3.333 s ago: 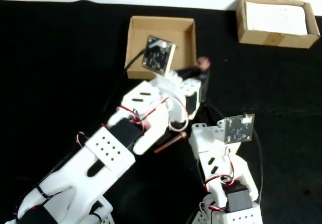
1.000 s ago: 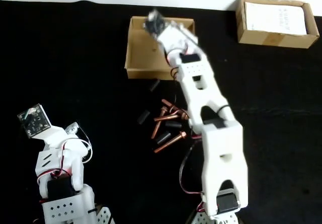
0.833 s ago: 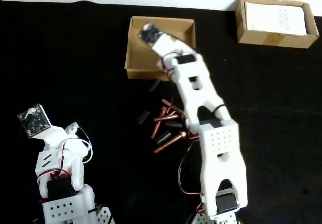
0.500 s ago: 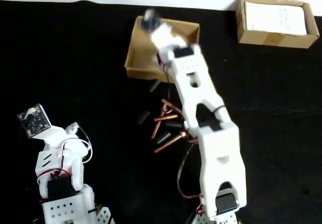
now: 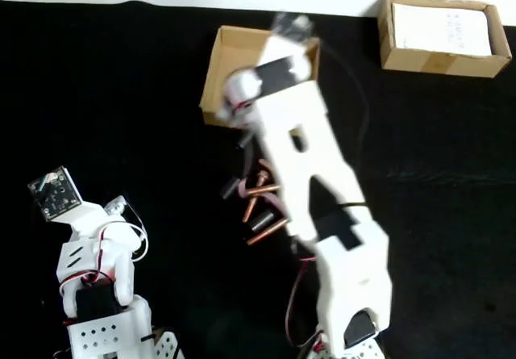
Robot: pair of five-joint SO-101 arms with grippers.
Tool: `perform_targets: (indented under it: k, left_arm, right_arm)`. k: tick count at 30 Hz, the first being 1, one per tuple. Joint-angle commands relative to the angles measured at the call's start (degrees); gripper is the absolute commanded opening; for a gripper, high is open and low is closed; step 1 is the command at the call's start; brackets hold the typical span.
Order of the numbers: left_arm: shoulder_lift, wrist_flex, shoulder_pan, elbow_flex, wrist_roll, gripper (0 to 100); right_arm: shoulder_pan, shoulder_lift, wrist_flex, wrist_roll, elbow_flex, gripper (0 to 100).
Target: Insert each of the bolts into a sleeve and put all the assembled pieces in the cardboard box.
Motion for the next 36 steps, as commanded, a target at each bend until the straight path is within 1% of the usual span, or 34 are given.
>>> perform_targets:
  k: [1,12,20,24,27,28,31,32,36]
  left_arm:
    - [0.2,0.0,-0.6,0.9,0.2,4]
    - [0.0,1.2,-0.6,0.9,0.2,4]
    - [-0.2,1.2,-0.7,0.9,0.2,4]
    - [-0.2,1.2,-0.7,0.9,0.2,4]
    - [-0.2,1.2,-0.7,0.9,0.2,4]
    - [-0.2,1.2,-0.7,0.9,0.2,4]
    - [-0.2,1.2,-0.7,0.9,0.2,4]
    - [-0.2,1.2,-0.7,0.9,0.2,4]
    - [-0.2,1.2,-0.7,0.9,0.2,4]
  right_arm:
    - [-0.2,1.9,-3.1,-1.1,-0.2,15.6]
    - [3.9,13.9,-14.7,-0.5,-0.2,15.8]
    - [4.3,18.9,-23.3,2.5,-0.2,15.8]
    - [4.3,21.8,-27.4,2.5,-0.2,15.6]
    - [4.3,23.4,-27.6,2.2,-0.2,14.9]
    - [4.2,23.8,-27.4,2.2,-0.2,12.8]
    - [4.4,23.8,-27.3,2.5,-0.2,0.0]
    - [4.7,23.7,-26.8,2.5,-0.2,1.6]
    - [5.3,23.3,-20.6,2.6,-4.3,0.7]
